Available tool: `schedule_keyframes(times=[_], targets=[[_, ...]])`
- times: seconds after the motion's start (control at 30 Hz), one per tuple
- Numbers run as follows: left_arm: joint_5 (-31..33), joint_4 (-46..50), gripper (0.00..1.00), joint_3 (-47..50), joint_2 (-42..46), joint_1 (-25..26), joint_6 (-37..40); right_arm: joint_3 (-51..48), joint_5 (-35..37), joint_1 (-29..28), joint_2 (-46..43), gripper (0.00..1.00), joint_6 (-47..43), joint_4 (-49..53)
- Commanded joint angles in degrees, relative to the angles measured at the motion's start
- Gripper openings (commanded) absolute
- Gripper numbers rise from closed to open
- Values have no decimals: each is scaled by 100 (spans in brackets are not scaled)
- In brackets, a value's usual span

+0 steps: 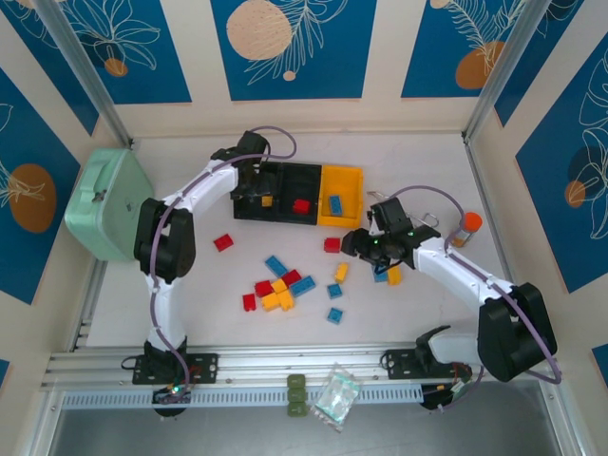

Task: Sort the legos into containers by color
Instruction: Place the lego in the container, then move the container to the top-center of the table.

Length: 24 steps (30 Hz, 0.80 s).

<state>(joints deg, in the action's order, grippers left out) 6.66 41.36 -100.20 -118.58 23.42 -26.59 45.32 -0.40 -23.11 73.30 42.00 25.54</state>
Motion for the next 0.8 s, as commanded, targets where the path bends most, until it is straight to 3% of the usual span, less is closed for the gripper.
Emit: schedule_keyframes(times=[0.0, 0.27, 0.57, 0.77], targets=[[-276, -24, 77, 129, 412, 64, -57, 352, 40, 253, 179, 54, -106, 187], [-653, -501, 78, 1534, 1707, 248, -161, 999, -60, 524, 1146, 32, -365, 59], [-576, -643, 78, 3073, 3060, 268, -388, 1692, 128, 746, 2298, 17, -477, -137], [-386, -579, 78, 3543, 3467, 268, -503, 2169, 242, 956, 2787, 16, -539, -70]])
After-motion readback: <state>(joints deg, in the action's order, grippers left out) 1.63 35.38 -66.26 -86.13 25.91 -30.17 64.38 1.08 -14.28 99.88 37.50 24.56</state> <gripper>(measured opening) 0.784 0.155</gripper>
